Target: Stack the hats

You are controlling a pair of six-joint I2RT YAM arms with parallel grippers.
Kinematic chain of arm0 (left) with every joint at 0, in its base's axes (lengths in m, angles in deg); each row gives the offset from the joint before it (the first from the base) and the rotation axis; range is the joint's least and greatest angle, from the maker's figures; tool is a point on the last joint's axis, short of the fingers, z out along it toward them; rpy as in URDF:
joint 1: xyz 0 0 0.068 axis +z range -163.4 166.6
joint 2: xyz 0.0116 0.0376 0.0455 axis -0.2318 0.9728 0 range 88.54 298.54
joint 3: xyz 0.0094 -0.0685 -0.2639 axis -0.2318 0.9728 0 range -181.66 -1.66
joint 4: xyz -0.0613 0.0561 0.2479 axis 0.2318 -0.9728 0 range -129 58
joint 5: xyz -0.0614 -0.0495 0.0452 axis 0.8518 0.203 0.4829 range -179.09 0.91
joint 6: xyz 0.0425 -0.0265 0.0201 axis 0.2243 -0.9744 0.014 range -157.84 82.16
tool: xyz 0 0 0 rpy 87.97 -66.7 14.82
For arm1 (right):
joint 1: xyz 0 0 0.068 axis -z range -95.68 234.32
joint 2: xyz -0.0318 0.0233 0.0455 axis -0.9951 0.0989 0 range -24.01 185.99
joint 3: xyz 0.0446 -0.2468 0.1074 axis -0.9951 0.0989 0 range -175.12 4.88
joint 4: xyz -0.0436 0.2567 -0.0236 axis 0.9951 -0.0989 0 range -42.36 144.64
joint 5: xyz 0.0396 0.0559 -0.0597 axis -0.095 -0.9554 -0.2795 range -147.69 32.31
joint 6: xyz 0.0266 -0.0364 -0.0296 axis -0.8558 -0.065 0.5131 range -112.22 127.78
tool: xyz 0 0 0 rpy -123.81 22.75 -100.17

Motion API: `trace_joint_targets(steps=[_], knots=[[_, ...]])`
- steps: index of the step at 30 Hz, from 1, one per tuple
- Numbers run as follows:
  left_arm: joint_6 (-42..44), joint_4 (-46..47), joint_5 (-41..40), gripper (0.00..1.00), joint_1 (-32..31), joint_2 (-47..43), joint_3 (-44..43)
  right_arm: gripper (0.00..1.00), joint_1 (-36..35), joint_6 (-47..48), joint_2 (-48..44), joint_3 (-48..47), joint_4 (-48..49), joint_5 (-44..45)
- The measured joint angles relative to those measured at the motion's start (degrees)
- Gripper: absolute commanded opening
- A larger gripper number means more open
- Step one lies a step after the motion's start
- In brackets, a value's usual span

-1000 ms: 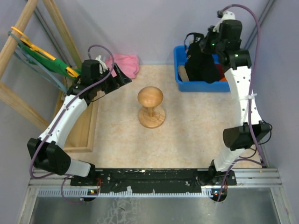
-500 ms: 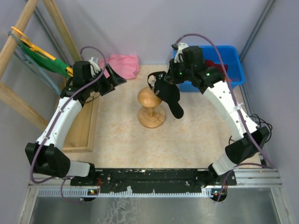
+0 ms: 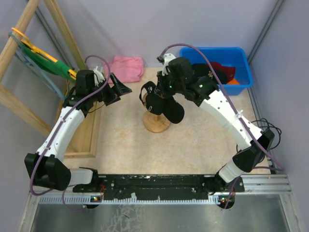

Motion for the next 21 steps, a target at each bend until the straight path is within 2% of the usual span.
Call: trace_joint_targets(steps=[7,14,21], knots=[[-1.4,1.6,2.2,0.98,0.0,-1.8,3.8,0.00,-6.1,-0.1,0.2,3.1,3.6,3.9],[-4.2,3.8,4.4,0.92,0.0,-4.6,10.6,0.00,-6.5,-0.2,1.5,4.9,5.7,5.8],[-6.2,6.6,6.0,0.92,-0.2,-3.4,12.2,0.00,-6.5,0.1,2.7,5.2,7.8,7.7]])
